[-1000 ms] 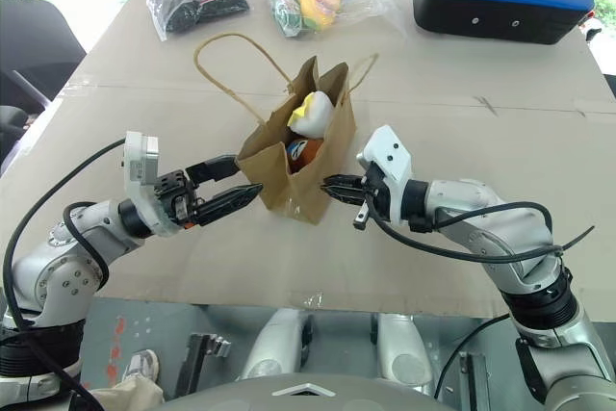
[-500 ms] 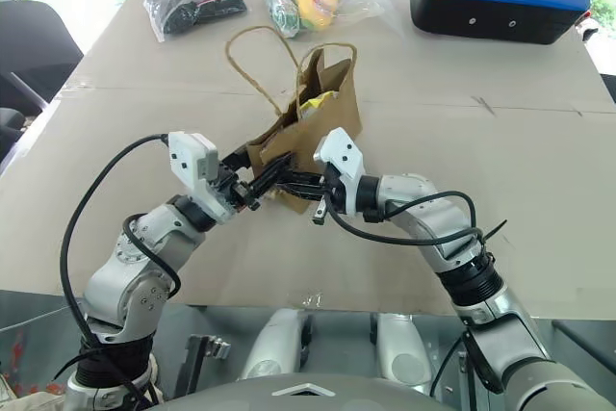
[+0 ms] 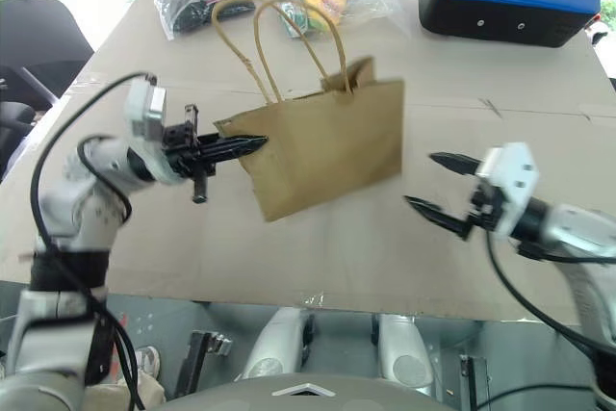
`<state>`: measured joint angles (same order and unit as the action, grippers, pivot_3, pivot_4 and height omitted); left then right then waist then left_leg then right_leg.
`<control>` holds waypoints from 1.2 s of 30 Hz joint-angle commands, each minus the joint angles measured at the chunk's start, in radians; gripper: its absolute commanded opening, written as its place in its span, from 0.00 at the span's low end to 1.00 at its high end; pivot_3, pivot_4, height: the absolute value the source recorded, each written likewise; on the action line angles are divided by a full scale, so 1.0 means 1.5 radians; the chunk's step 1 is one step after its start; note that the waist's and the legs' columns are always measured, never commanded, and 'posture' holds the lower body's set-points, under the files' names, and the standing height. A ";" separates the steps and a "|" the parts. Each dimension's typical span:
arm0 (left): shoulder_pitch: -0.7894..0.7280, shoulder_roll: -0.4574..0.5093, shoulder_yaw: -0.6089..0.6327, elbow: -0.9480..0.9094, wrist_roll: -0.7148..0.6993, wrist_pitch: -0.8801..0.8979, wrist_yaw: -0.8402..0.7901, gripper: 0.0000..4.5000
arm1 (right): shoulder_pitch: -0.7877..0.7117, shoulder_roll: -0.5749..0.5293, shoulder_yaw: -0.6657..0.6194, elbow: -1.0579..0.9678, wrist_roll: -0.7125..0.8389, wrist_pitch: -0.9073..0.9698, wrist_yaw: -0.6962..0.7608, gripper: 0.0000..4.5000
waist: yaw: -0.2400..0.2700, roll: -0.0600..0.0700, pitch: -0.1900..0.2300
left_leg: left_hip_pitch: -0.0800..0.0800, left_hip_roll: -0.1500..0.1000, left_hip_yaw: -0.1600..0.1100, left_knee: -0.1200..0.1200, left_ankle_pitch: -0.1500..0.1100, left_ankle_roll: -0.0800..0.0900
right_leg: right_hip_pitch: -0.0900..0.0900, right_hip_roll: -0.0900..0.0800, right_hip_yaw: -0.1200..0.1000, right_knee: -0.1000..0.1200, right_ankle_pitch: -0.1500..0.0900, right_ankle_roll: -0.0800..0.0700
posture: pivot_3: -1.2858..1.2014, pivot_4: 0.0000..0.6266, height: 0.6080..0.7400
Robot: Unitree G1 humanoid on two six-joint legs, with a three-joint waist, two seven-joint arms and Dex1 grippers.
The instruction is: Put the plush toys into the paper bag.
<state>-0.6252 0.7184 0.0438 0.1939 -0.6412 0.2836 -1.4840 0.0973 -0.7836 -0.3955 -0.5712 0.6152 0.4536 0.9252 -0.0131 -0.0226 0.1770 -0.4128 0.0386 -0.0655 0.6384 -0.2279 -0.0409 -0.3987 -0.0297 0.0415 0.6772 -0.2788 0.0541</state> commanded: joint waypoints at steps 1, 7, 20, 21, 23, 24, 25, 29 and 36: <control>-0.078 -0.007 -0.077 0.138 0.048 -0.095 -0.087 0.00 | 0.026 -0.022 -0.081 -0.005 0.036 -0.018 0.044 0.84 | -0.002 0.000 0.000 | 0.000 0.000 0.000 0.000 0.000 0.000 | 0.001 0.000 0.000 0.000 0.000 0.000 | 0.52 0.24 1.00; -0.179 -0.053 -0.174 0.351 0.103 -0.280 -0.087 0.00 | 0.035 -0.048 -0.107 0.017 0.042 -0.014 0.063 0.84 | -0.009 0.000 0.000 | 0.000 0.000 0.000 0.001 0.000 0.000 | 0.001 0.000 0.000 0.000 0.000 0.000 | 0.52 0.24 1.00; -0.082 -0.018 -0.065 0.248 0.087 -0.192 -0.043 0.67 | 0.030 -0.041 -0.071 0.015 0.050 -0.016 0.063 0.86 | -0.016 0.000 0.000 | -0.001 0.000 -0.001 0.002 0.000 0.000 | 0.001 0.000 0.000 0.001 0.000 0.000 | 0.52 0.24 1.00; -0.056 -0.002 -0.041 0.202 0.070 -0.154 -0.025 0.67 | 0.030 -0.040 -0.071 0.016 0.052 -0.017 0.065 0.86 | -0.018 0.000 0.000 | 0.000 0.001 -0.001 0.002 0.000 0.000 | 0.001 0.000 0.000 0.001 0.000 0.000 | 0.52 0.24 1.00; 0.002 0.029 0.007 0.106 0.035 -0.067 0.025 0.67 | 0.032 -0.039 -0.073 0.020 0.053 -0.018 0.066 0.86 | -0.020 0.000 0.000 | 0.000 0.001 -0.001 0.002 0.000 0.000 | 0.001 0.000 0.000 0.001 0.000 0.000 | 0.52 0.24 1.00; 0.037 0.043 0.029 0.056 0.021 -0.026 0.052 0.67 | 0.035 -0.038 -0.075 0.022 0.054 -0.020 0.067 0.86 | -0.020 0.000 0.000 | 0.000 0.001 -0.001 0.002 0.000 0.000 | 0.001 0.000 0.000 0.001 0.000 0.000 | 0.52 0.24 1.00; 0.074 0.054 0.051 0.004 0.004 0.011 0.079 0.67 | 0.039 -0.037 -0.079 0.026 0.052 -0.022 0.069 0.86 | -0.019 0.000 0.000 | 0.000 0.001 -0.001 0.002 0.000 0.000 | 0.001 0.000 0.000 0.001 0.000 0.000 | 0.52 0.24 1.00; 0.275 0.067 0.179 -0.210 -0.060 0.126 0.215 0.67 | 0.068 -0.034 -0.101 0.034 0.041 -0.028 0.063 0.86 | -0.015 0.000 0.000 | 0.000 0.001 0.000 0.002 0.000 0.000 | 0.001 0.000 0.000 0.000 0.000 0.000 | 0.52 0.24 1.00; 0.571 0.013 0.299 -0.409 -0.063 0.155 0.331 0.67 | 0.151 -0.021 -0.129 0.070 -0.019 -0.065 0.061 0.86 | -0.002 0.000 0.000 | 0.002 0.001 0.001 0.002 0.000 0.000 | 0.003 -0.002 0.000 0.001 0.000 0.000 | 0.52 0.24 1.00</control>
<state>0.2001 0.7444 0.4365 -0.3564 -0.7298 0.5198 -1.0121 0.3081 -0.8187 -0.5405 -0.4668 0.5976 0.3860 1.0128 -0.0156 -0.0220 0.1767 -0.4095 0.0399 -0.0637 0.6414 -0.2282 -0.0405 -0.3943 -0.0317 0.0425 0.6785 -0.2795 0.0546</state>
